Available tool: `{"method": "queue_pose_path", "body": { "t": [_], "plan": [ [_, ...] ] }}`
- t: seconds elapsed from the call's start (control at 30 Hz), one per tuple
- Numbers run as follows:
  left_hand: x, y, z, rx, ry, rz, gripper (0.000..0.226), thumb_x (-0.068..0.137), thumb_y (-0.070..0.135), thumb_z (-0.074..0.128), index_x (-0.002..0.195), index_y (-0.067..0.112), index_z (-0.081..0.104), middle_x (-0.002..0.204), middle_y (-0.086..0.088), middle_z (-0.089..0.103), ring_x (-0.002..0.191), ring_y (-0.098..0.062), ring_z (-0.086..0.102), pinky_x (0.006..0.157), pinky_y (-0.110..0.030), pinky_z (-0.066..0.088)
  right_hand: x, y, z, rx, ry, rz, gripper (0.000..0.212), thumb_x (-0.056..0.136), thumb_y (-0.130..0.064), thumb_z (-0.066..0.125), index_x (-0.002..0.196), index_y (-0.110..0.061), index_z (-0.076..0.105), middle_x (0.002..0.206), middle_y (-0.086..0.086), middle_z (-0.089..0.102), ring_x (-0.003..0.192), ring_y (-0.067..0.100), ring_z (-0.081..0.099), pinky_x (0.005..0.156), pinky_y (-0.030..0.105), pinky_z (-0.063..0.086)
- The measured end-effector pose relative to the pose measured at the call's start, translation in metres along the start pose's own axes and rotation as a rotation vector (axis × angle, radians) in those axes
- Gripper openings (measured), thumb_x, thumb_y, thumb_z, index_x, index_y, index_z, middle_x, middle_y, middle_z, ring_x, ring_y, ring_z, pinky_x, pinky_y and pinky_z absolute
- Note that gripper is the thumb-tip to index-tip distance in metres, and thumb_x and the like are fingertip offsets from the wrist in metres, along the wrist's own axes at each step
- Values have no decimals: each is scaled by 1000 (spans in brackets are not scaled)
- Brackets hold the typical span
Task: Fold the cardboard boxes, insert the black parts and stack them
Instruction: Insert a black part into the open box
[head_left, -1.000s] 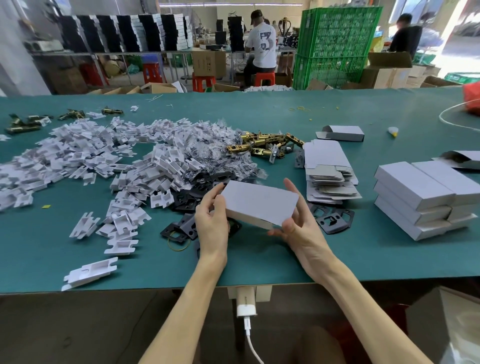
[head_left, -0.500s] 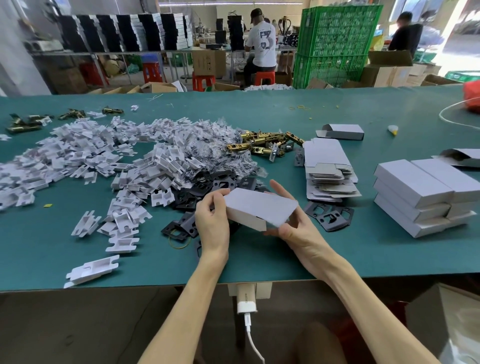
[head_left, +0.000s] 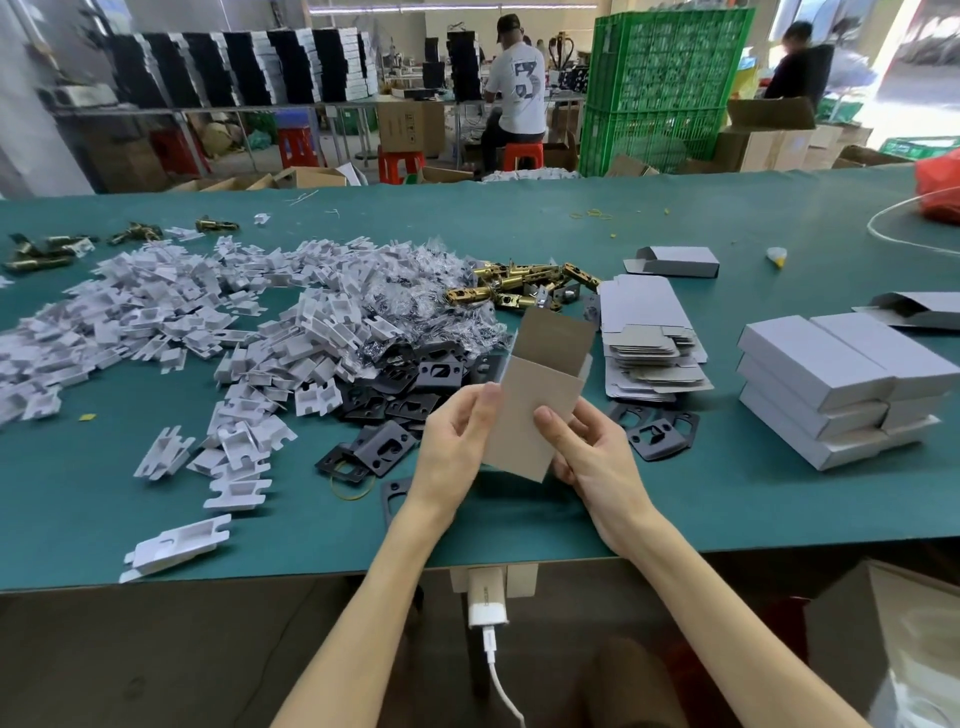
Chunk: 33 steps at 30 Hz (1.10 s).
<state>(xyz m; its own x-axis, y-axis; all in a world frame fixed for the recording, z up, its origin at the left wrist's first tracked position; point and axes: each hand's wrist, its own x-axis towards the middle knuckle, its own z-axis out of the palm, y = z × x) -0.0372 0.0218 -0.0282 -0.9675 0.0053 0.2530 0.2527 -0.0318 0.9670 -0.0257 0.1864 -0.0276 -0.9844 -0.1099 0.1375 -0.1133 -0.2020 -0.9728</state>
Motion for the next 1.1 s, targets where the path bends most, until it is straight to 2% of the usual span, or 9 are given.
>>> {"method": "queue_pose_path", "body": {
  "t": [0.1, 0.2, 0.27, 0.33, 0.47, 0.6, 0.83, 1.0, 1.1],
  "plan": [
    [0, -1, 0, 30, -45, -12, 41, 98, 48, 61, 115, 13, 71, 108, -9, 77, 98, -21, 74, 79, -30, 60, 0, 0, 1, -48, 12, 7, 36, 87, -47, 72, 118, -30, 71, 84, 6, 58, 55, 9, 42, 50, 20, 38],
    [2, -4, -3, -6, 138, -78, 48, 100, 57, 53, 111, 12, 66, 107, -13, 74, 98, -32, 71, 81, -45, 60, 3, 1, 2, -50, 68, 47, 41, 90, -46, 66, 123, -20, 66, 99, 6, 68, 58, 12, 56, 54, 22, 45],
    [5, -5, -4, -57, 223, -110, 53, 99, 61, 48, 114, 12, 61, 105, -17, 71, 91, -33, 72, 67, -47, 62, 6, 0, 2, -38, 112, 93, 36, 95, -39, 65, 123, -17, 64, 108, 10, 69, 67, 17, 66, 59, 24, 51],
    [7, -7, -3, -90, 239, -116, 58, 96, 67, 47, 117, 13, 57, 98, -13, 71, 77, -26, 73, 46, -37, 57, 15, -4, 2, -64, 121, 112, 24, 99, -27, 65, 120, -16, 63, 112, 10, 68, 74, 21, 71, 63, 29, 56],
    [11, -14, -2, -89, 268, -101, 51, 94, 63, 52, 113, 16, 50, 90, -2, 70, 72, -18, 73, 42, -34, 55, 75, -18, 3, -532, 118, -26, 27, 99, -16, 62, 126, -14, 59, 114, 5, 66, 96, 19, 70, 88, 37, 57],
    [13, -16, -2, -97, 279, -104, 42, 97, 55, 52, 113, 17, 49, 84, 10, 69, 71, -20, 71, 45, -36, 57, 161, -29, 13, -1146, 34, -159, 44, 100, -11, 54, 142, -2, 47, 140, 17, 49, 131, 32, 45, 111, 41, 39],
    [12, -18, 1, -57, 259, -119, 44, 93, 59, 54, 110, 18, 53, 84, 12, 67, 68, -16, 68, 46, -39, 58, 236, -10, 19, -1761, -135, -147, 49, 94, -5, 53, 142, -8, 46, 142, 18, 47, 133, 38, 41, 113, 46, 36],
    [12, -19, 1, -50, 257, -122, 43, 95, 60, 54, 110, 20, 53, 84, 10, 69, 67, -19, 68, 46, -38, 57, 234, 1, 16, -1975, -20, -130, 54, 81, -9, 73, 130, -6, 49, 130, 20, 55, 122, 37, 50, 100, 44, 43],
    [11, -18, 2, -50, 261, -123, 43, 94, 60, 55, 110, 20, 53, 84, 11, 69, 67, -18, 68, 46, -38, 57, 229, 0, 16, -1975, 2, -10, 40, 87, -12, 67, 124, -4, 58, 126, 21, 61, 118, 38, 56, 96, 44, 43]
  ]
}}
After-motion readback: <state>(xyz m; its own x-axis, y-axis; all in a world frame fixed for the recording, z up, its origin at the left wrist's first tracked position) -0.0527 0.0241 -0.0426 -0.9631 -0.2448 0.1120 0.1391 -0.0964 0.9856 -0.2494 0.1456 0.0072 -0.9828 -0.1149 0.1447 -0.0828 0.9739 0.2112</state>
